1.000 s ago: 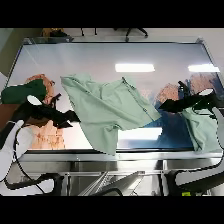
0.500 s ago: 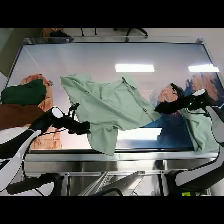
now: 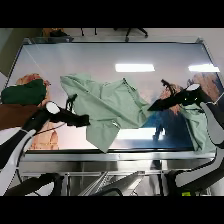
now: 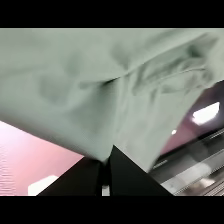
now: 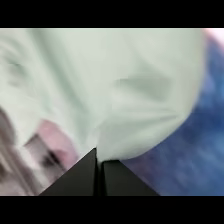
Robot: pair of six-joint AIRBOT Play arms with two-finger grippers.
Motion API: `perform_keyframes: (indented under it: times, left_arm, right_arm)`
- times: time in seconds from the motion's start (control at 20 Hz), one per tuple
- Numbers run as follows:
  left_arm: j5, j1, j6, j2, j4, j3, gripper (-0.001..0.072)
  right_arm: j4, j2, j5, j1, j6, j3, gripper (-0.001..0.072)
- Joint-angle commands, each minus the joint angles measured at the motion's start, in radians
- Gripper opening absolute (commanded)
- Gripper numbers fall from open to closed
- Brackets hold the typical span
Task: Fold the shirts.
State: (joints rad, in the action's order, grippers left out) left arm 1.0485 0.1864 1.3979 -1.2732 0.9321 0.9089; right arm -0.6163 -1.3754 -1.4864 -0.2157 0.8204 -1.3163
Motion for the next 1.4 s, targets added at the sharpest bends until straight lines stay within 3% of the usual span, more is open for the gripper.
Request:
perform_keyframes:
  times: [0.0, 0.1, 0.35, 0.5, 0.65, 0.85, 1.0, 1.2, 1.35]
  left_arm:
    - [0.143, -0.117, -0.005, 0.179, 0.011, 0.298, 0.0012]
    - [0.163, -0.230, -0.002, 0.286, 0.011, 0.581, 0.0012]
    - [0.167, -0.428, -0.011, 0.355, 0.008, 1.203, 0.0012]
    - [0.156, -0.400, -0.013, 0.354, 0.010, 1.268, 0.0012]
    - [0.129, -0.330, -0.069, 0.371, 0.011, 1.102, 0.0012]
    - [0.122, -0.250, -0.105, 0.262, 0.011, 0.948, 0.0013]
    - [0.111, -0.199, -0.159, 0.082, 0.012, 0.855, 0.0013]
    - [-0.003, -0.190, -0.190, -0.272, 0.012, 0.808, 0.0014]
    - [-0.002, -0.214, -0.172, -0.559, 0.009, 0.933, 0.0017]
  right_arm:
    - [0.512, 0.111, -0.071, -0.050, -0.006, -0.206, 0.0025]
    - [0.710, 0.203, 0.034, -0.116, -0.013, -0.354, 0.0025]
    - [0.700, 0.444, 0.252, -0.156, -0.093, -0.532, 0.0025]
    - [0.599, 0.554, 0.338, -0.156, -0.152, -0.532, 0.0024]
    - [0.521, 0.552, 0.347, -0.156, -0.151, -0.531, 0.0024]
    - [0.471, 0.398, 0.264, -0.091, -0.131, -0.530, 0.0025]
    - [0.285, 0.221, 0.280, 0.040, -0.101, -0.504, 0.0025]
    - [0.075, -0.082, 0.459, 0.146, -0.079, -0.465, 0.0025]
    - [0.118, -0.294, 0.641, 0.170, -0.080, -0.465, 0.0026]
